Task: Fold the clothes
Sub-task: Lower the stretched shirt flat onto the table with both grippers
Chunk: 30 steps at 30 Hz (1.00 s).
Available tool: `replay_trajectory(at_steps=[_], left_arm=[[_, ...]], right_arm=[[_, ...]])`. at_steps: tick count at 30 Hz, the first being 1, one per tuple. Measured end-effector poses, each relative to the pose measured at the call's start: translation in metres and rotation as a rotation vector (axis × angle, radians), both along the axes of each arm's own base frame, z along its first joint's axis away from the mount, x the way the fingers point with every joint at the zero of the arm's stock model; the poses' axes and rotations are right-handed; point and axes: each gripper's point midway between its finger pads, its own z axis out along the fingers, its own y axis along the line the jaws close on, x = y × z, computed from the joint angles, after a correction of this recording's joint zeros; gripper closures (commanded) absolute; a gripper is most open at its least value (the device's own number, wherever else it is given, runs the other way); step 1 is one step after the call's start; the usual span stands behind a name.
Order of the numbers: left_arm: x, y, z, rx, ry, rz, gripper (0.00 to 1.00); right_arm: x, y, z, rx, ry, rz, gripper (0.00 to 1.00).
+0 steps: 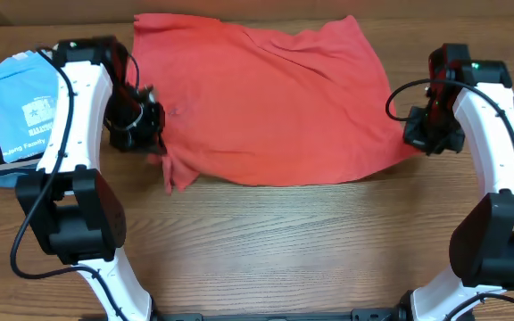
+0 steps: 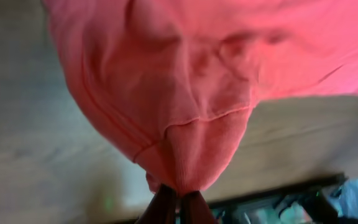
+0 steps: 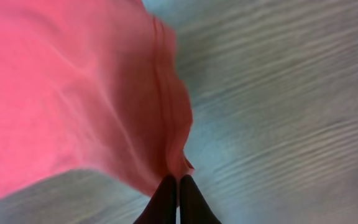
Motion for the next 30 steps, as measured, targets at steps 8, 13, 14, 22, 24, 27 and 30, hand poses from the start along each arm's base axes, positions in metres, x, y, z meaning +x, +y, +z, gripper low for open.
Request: replay_trajectory(at_steps=[8,13,14,22,24,27,30], left_arm=[[-0.062,0.019,-0.042,0.126,0.215,-0.023,0.96],[-0.087,0.040,-0.033,0.251,0.173,0.052,0.96],[-0.091,0.045,-0.028,0.273,0.148,0.077,0.96],[-0.115,0.079,0.012,0.349,-0.057,0.291,0.96],[-0.121,0.082,0.014,0.353,-0.065,0.320,0.96],[-0.126,0.085,0.012,0.356,-0.065,0.354,0.96],[-0.130,0.087,0.009,0.361,-0.073,0.387,0.96]], right_arm=[[-0.037,-0.017,-0.005,0.030,0.133,-0.075,0.96],[-0.053,-0.031,-0.006,0.040,0.183,-0.140,0.96],[-0.056,-0.032,-0.008,0.042,0.193,-0.147,0.96],[-0.083,-0.023,-0.045,0.065,0.273,-0.175,0.96],[-0.090,-0.020,-0.051,0.074,0.272,-0.182,0.96],[-0.097,-0.018,-0.049,0.074,0.243,-0.195,0.96],[-0.100,-0.017,-0.040,0.070,0.187,-0.212,0.96]])
